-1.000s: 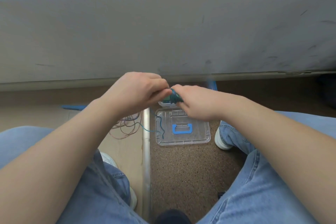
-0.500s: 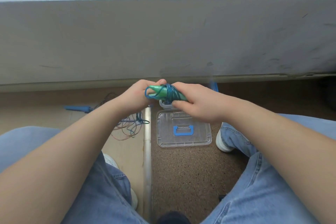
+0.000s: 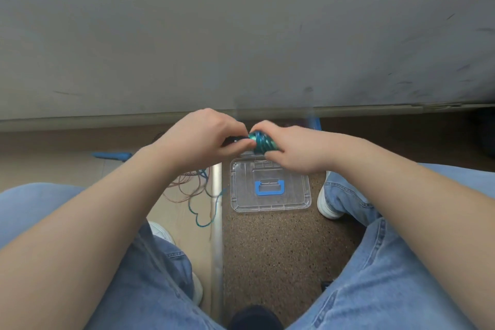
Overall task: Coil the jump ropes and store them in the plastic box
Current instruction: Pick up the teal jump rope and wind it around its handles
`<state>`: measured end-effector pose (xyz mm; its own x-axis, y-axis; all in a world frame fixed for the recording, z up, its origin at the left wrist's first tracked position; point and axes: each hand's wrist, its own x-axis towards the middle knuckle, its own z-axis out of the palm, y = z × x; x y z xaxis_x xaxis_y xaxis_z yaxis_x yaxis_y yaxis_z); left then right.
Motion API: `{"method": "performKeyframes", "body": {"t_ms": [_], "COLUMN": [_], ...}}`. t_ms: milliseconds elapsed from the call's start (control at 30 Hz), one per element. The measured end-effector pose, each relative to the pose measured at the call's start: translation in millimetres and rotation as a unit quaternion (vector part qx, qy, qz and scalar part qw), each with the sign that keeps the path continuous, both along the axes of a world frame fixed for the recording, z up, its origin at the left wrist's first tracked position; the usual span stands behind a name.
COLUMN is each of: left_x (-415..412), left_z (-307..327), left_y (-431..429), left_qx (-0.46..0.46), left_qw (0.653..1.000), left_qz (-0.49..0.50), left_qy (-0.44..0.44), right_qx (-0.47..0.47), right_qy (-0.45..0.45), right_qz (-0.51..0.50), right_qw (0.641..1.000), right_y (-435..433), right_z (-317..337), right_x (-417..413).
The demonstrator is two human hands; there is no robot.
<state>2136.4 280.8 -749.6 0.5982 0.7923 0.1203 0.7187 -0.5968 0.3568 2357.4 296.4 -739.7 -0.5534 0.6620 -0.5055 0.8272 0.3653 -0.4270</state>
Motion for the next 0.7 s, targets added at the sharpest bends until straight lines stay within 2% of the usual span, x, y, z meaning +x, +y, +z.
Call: {"method": "performKeyframes", "body": {"t_ms": [100,167,267,367,467,533,600,700], "left_x": [-4,-6,-6,3,10,12,14,16], "left_z": [-3,-7,-12,-19,-23,-22,-19,-16], "left_y": [5,10,14,11,6,3,-1,-4], "left_qx": [0.009,-0.01,-0.066,-0.159,-0.176,-0.186,-0.211,-0.243], "left_qw": [0.999,0.993,0.977,0.956,0.951,0.955,0.965,0.966], "left_qz": [0.044,0.103,0.19,0.218,0.209,0.181,0.126,0.074], "left_qy": [-0.019,-0.05,-0.067,-0.114,-0.147,-0.142,-0.09,-0.05], "right_qx": [-0.071,-0.139,-0.209,-0.201,-0.159,-0.109,-0.051,0.028], "right_qy": [0.006,0.026,0.13,0.254,0.341,0.325,0.255,0.129], "right_qz": [0.051,0.049,-0.002,-0.083,-0.182,-0.244,-0.273,-0.222], "right_qw": [0.996,0.989,0.969,0.942,0.909,0.907,0.926,0.966], "right_y": [-9,-14,-19,-16,-8,2,12,14], "right_z": [9,21,38,40,29,20,14,9], "right_x": [-3,-6,-7,-6,-8,-7,-2,0]}}
